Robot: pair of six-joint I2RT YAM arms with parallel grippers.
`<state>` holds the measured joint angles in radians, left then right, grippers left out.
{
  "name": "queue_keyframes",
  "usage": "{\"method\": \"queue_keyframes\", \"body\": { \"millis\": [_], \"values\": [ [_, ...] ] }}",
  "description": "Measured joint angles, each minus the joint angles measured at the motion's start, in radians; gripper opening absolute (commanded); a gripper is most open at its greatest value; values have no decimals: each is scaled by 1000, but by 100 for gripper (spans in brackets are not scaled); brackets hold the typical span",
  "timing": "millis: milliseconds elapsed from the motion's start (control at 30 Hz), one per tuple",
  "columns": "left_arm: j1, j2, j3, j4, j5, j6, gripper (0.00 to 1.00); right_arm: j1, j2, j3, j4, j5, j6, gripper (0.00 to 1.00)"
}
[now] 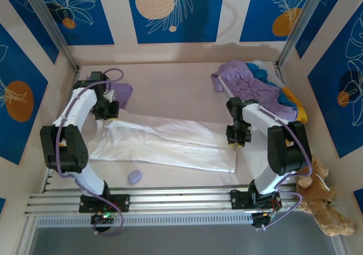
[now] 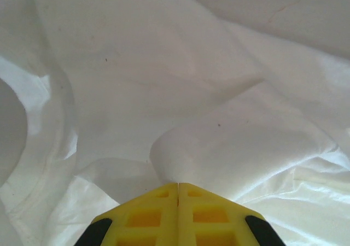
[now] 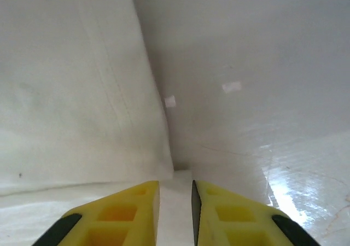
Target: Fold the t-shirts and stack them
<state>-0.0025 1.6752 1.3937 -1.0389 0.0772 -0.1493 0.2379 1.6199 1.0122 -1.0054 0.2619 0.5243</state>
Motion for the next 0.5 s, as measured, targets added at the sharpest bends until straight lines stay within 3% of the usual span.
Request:
{"method": "queue_keyframes", "body": {
  "millis": [300, 500],
  "values": [
    [1, -18, 2, -54, -7, -2, 34, 59, -108, 56, -88, 0, 28, 38],
    [4, -28, 4, -73, 1, 1, 41, 184, -184, 147, -97, -23, 62, 38]
  ]
}}
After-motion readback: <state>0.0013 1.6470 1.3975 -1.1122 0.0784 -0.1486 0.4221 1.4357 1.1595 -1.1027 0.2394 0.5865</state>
